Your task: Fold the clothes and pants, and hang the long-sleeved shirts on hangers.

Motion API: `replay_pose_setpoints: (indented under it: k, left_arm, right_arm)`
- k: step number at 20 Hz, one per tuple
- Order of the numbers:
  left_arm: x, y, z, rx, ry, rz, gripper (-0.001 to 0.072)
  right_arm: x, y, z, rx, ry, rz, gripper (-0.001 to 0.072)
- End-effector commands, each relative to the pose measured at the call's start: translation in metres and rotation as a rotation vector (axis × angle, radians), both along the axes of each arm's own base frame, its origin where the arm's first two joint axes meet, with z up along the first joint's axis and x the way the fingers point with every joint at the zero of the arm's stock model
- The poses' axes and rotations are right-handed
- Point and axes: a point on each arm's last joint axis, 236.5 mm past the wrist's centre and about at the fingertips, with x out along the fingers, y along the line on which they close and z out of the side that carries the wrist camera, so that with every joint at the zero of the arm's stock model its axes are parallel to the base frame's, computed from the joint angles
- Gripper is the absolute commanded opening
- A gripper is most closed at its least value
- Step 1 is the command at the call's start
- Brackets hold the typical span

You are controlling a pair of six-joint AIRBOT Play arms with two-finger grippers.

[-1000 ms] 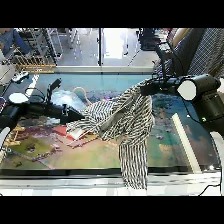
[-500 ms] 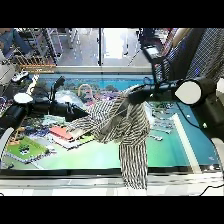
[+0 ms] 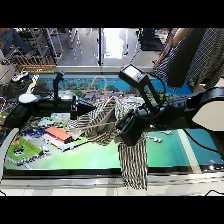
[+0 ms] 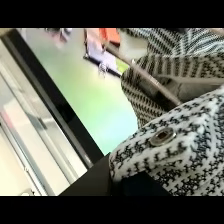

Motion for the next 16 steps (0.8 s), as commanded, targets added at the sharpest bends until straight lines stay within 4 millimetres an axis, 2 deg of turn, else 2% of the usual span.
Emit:
replay_pose_setpoints:
  k: [1, 2, 4, 6, 8, 9, 12, 13, 16]
  left_arm:
    - [-0.020, 0.000, 0.044, -0.283, -0.075, -0.142, 0.0024]
    - [-0.028, 0.001, 0.042, -0.319, -0.049, -0.200, 0.0024]
    - [-0.035, 0.004, 0.030, -0.360, 0.001, -0.272, 0.0024]
    - [-0.031, 0.003, 0.022, -0.364, 0.029, -0.276, 0.0023]
    - [-0.031, 0.002, 0.021, -0.364, 0.031, -0.276, 0.0022]
    - [-0.031, 0.002, 0.021, -0.363, 0.031, -0.275, 0.0022]
    - [-0.030, 0.002, 0.021, -0.361, 0.032, -0.270, 0.0023]
    - [-0.030, 0.001, 0.021, -0.361, 0.032, -0.269, 0.0023]
    - [-0.025, 0.000, 0.018, -0.351, 0.050, -0.248, 0.0024]
  right_arm:
    - [0.001, -0.017, -0.005, -0.085, -0.042, -0.007, 0.0125]
    - [0.013, -0.023, 0.000, -0.093, -0.100, -0.038, 0.0258]
    - [0.032, -0.042, 0.019, -0.153, -0.271, -0.042, 0.0406]
    - [0.055, -0.084, 0.041, -0.286, -0.435, -0.115, 0.0440]
    - [0.079, -0.126, 0.048, -0.484, -0.551, -0.148, 0.0614]
    - [0.086, -0.132, 0.039, -0.550, -0.560, -0.105, 0.0640]
    - [0.115, -0.132, 0.004, -0.639, -0.516, -0.050, 0.0640]
    - [0.123, -0.124, -0.008, -0.637, -0.494, -0.032, 0.0641]
    - [0.131, -0.080, -0.040, -0.537, -0.423, 0.045, 0.0618]
